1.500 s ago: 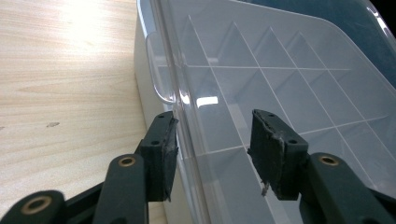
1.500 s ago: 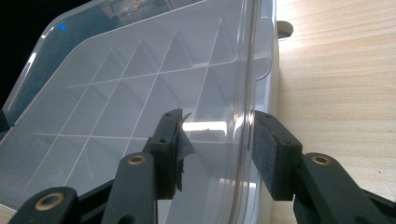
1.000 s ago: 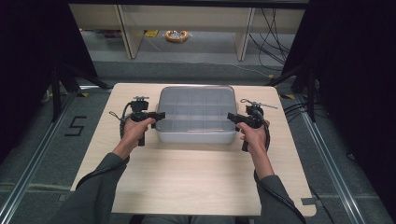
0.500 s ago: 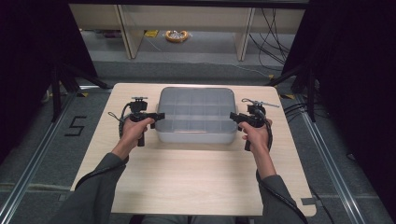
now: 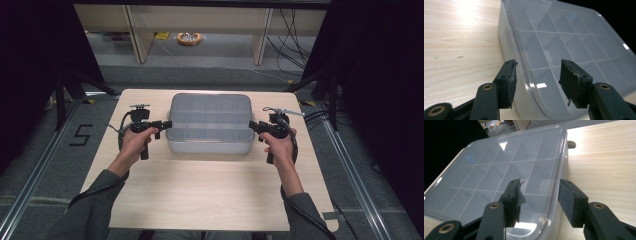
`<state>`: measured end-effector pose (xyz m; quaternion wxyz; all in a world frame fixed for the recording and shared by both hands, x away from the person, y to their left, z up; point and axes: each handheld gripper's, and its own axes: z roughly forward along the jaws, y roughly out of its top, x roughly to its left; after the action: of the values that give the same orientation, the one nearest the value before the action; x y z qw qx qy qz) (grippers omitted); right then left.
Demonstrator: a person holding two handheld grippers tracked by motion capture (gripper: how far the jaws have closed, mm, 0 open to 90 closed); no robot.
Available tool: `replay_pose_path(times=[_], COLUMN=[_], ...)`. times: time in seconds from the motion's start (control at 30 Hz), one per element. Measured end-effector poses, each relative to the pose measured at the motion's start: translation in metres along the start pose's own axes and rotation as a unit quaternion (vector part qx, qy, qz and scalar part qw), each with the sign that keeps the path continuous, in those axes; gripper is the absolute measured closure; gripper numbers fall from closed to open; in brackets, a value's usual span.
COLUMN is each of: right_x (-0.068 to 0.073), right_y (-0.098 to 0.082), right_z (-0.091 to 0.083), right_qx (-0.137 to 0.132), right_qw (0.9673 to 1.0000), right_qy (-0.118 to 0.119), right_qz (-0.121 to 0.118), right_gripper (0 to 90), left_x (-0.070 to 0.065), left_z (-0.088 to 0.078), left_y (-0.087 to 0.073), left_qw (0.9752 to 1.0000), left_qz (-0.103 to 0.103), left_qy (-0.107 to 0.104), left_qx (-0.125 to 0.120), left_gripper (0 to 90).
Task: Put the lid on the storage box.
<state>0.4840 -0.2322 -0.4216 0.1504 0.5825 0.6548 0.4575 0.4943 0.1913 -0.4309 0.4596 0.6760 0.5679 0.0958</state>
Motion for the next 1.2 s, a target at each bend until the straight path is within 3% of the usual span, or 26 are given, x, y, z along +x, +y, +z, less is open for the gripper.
replay_pose_path(times=[0.07, 0.1, 0.13, 0.17, 0.2, 0.23, 0.27, 0.3, 0.33, 0.43, 0.47, 0.63, 0.67, 0.77, 0.8, 0.83, 0.87, 0.9, 1.2], right_x=[0.001, 0.005, 0.001, 0.001, 0.004, 0.002, 0.006, 0.003, 0.002, 0.004, 0.003, 0.002, 0.003, 0.0, 0.002, 0.001, 0.002, 0.0, 0.002], right_y=[-0.001, -0.002, -0.003, -0.004, -0.004, -0.004, -0.005, -0.006, -0.006, -0.007, -0.008, -0.012, -0.013, -0.017, -0.019, -0.02, -0.023, -0.024, -0.038], right_z=[-0.003, -0.005, -0.005, -0.005, -0.008, -0.008, -0.01, -0.009, -0.01, -0.012, -0.014, -0.019, -0.022, -0.025, -0.027, -0.028, -0.03, -0.031, -0.039], right_qx=[0.0, 0.006, 0.0, -0.001, 0.004, 0.002, 0.008, -0.001, 0.0, 0.005, 0.001, -0.003, -0.002, -0.006, -0.001, -0.004, -0.007, -0.011, -0.008], right_qw=[1.0, 0.9998, 1.0, 1.0, 1.0, 1.0, 0.9998, 0.9999, 0.9999, 1.0, 0.9998, 0.9996, 0.9998, 0.9994, 0.9997, 0.9994, 0.9996, 0.9989, 0.9981], right_qy=[0.003, -0.001, 0.003, 0.003, 0.006, 0.005, 0.007, 0.005, 0.005, 0.007, 0.008, 0.011, 0.009, 0.013, 0.005, 0.003, 0.003, 0.006, -0.004], right_qz=[0.0, 0.017, -0.004, -0.009, 0.007, -0.007, 0.014, -0.01, -0.017, -0.005, -0.017, -0.024, -0.015, -0.03, -0.025, -0.035, -0.027, -0.044, -0.06], right_gripper=[53.8, 53.8, 53.7, 53.7, 53.7, 53.7, 53.7, 53.7, 53.7, 53.6, 53.5, 53.1, 52.9, 52.3, 51.9, 51.6, 51.3, 50.9, 46.6], left_x=[-0.001, -0.003, -0.004, -0.005, -0.006, -0.007, -0.007, -0.008, -0.009, -0.009, -0.009, -0.013, -0.013, -0.016, -0.017, -0.018, -0.019, -0.02, -0.024], left_z=[-0.003, -0.008, -0.01, -0.011, -0.013, -0.015, -0.017, -0.018, -0.02, -0.023, -0.026, -0.033, -0.034, -0.038, -0.039, -0.04, -0.041, -0.042, -0.049], left_y=[-0.002, -0.005, -0.007, -0.009, -0.01, -0.012, -0.013, -0.015, -0.016, -0.02, -0.023, -0.034, -0.037, -0.045, -0.048, -0.051, -0.054, -0.056, -0.077], left_qw=[1.0, 0.9999, 0.9998, 0.9998, 0.9997, 0.9996, 0.9995, 0.9995, 0.9994, 0.9991, 0.9989, 0.9984, 0.9981, 0.9975, 0.9972, 0.9971, 0.9968, 0.9968, 0.9948], left_qz=[0.002, 0.007, 0.011, 0.009, 0.013, 0.015, 0.018, 0.019, 0.021, 0.024, 0.028, 0.032, 0.033, 0.04, 0.042, 0.044, 0.045, 0.043, 0.05], left_qy=[-0.002, -0.008, -0.012, -0.016, -0.018, -0.021, -0.025, -0.025, -0.026, -0.034, -0.035, -0.046, -0.051, -0.058, -0.062, -0.062, -0.065, -0.066, -0.088], left_qx=[0.001, 0.006, 0.008, 0.004, 0.005, 0.006, 0.007, 0.006, 0.006, 0.007, 0.01, 0.005, 0.004, 0.009, 0.01, 0.01, 0.011, 0.013, 0.011], left_gripper=[45.4, 45.1, 45.0, 45.0, 45.0, 45.0, 44.9, 44.9, 44.8, 44.8, 44.7, 44.4, 44.3, 43.8, 43.6, 43.5, 43.2, 43.2, 42.0])
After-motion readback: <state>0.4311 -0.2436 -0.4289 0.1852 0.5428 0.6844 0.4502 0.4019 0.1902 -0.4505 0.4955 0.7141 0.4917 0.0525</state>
